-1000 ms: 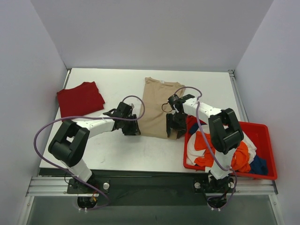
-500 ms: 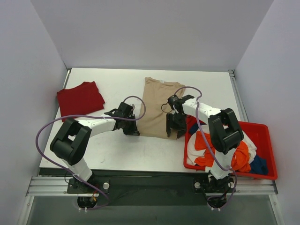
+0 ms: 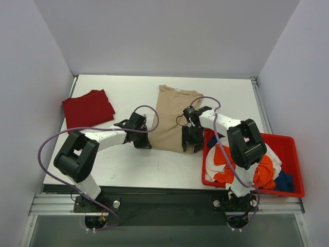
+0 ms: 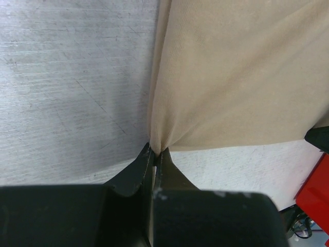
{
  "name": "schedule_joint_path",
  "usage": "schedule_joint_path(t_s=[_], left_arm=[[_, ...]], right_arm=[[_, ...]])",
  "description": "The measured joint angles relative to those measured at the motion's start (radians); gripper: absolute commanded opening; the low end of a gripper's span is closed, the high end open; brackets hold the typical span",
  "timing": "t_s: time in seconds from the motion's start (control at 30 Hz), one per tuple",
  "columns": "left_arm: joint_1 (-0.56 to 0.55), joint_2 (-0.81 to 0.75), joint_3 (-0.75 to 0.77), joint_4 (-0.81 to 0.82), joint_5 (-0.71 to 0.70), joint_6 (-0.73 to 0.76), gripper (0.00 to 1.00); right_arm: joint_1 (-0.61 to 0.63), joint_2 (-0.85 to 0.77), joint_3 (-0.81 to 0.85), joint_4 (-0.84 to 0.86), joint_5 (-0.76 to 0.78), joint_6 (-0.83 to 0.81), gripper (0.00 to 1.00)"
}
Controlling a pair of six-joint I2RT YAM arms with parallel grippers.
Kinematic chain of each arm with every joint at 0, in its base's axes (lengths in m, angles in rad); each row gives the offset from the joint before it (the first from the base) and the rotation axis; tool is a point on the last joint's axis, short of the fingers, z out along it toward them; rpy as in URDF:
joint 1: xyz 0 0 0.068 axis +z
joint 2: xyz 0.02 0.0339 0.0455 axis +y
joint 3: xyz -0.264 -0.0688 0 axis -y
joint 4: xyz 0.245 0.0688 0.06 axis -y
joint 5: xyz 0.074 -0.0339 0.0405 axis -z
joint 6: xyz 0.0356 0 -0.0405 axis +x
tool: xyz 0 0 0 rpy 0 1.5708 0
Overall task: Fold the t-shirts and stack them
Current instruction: Grab one side of the 2/3 rectangular tshirt with both arms, then fold the long partially folded tshirt into a neat square
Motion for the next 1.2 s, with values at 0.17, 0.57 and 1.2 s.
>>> schedule_joint_path(t_s=[0.17,0.57,1.2], left_arm=[[0.001,-0.004,-0.003,-0.001,-0.008,0.0,0.0],[0.008,-0.031,-0.018,-0.014,-0.007,0.005,0.0],[0.007,-0.489,-0.013,-0.422,0.014,0.031,0.0]], right_arm=[[0.002,0.003,-0.007,0.007,0.005,-0.001,0.46],[0.002,0.02,-0.019,0.013,-0.027,-0.008,0.0],[0.108,-0.346,-0.053,-0.214,-0.123,0.061,0.0]])
